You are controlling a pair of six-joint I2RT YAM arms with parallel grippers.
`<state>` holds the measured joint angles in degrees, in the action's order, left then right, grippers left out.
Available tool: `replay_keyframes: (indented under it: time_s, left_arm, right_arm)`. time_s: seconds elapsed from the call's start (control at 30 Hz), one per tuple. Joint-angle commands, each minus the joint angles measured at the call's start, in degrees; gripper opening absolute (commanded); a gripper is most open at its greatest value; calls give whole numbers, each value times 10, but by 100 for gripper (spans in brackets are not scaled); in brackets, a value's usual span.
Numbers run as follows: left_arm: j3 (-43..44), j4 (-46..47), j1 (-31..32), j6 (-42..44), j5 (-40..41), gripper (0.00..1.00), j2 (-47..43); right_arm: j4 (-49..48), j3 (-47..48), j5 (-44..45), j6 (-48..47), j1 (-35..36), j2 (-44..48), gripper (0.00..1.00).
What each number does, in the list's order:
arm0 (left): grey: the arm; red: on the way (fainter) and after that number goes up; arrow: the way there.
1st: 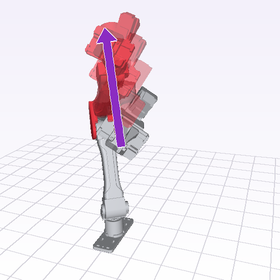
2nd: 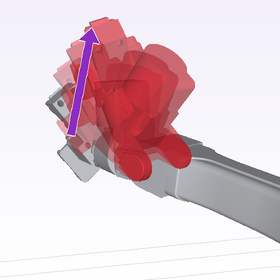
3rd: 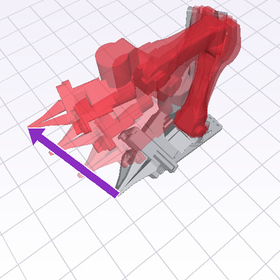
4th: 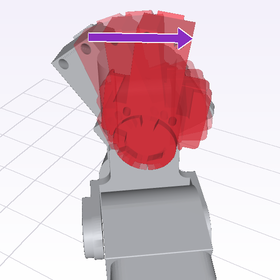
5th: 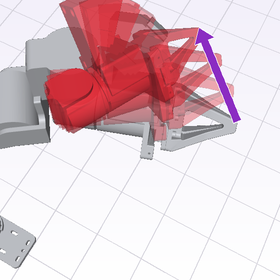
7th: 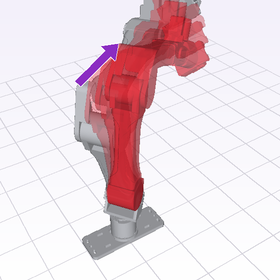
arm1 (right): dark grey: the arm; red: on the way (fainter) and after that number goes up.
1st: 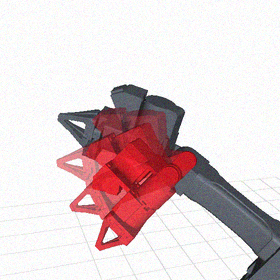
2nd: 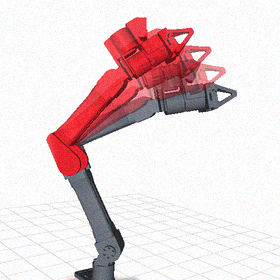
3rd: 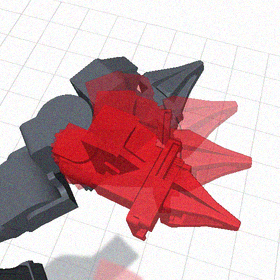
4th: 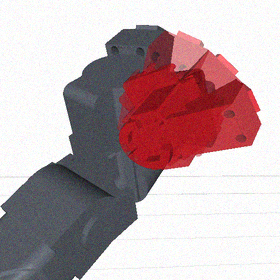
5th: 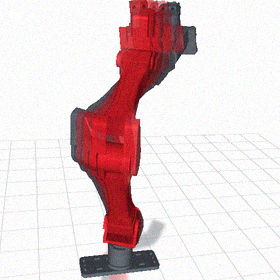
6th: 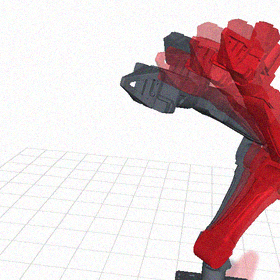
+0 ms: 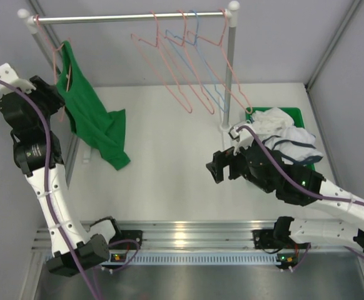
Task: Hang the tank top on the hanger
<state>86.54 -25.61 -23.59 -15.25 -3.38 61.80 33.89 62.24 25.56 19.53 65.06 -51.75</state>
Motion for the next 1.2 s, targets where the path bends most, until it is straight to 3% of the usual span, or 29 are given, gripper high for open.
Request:
replay_keyframes:
  time_s: [0.0, 0.17, 0.27, 0.33, 0.37, 0.4, 0.47, 0.5, 0.63, 0.77, 0.83, 1.0, 1.17]
  left_arm:
    - [26, -16, -4, -14, 1, 58, -25]
    - [38, -20, 6, -54, -92, 57, -20]
    - [58, -25, 30, -73, -93, 61, -9]
    - [91, -44, 100, -57, -52, 61, 1]
    - [104, -54, 176, -46, -23, 61, 17]
    - [126, -69, 218, -20, 56, 61, 26]
    - [133, -73, 310, -7, 108, 61, 46]
    - [130, -71, 327, -8, 125, 61, 49]
    - [55, -55, 427, -13, 181, 61, 50]
    - [-57, -42, 622, -31, 345, 61, 23]
    - [-130, -41, 665, -64, 388, 61, -4]
    - [-287, -44, 775, -189, 398, 59, -55]
    - [-372, -45, 886, -266, 399, 56, -59]
  right_arm:
    - [-15, -5, -4, -1, -7, 16, 92]
    - [-9, -9, -1, -1, -8, 23, 92]
    - [-8, -14, 0, 2, -9, 28, 92]
    - [-7, -15, -1, 4, -9, 29, 92]
    - [-7, -16, -1, 6, -9, 29, 92]
    - [-8, -17, -1, 8, -9, 29, 92]
    - [-8, -19, -2, 14, -10, 30, 92]
    - [-8, -20, -1, 16, -10, 31, 92]
    - [-8, -28, 8, 19, -10, 37, 93]
    - [10, -31, 19, 22, -10, 42, 92]
    - [18, -37, 22, 26, -10, 47, 93]
    - [26, -73, 19, 52, -11, 76, 93]
    - [26, -111, 41, 84, -10, 77, 94]
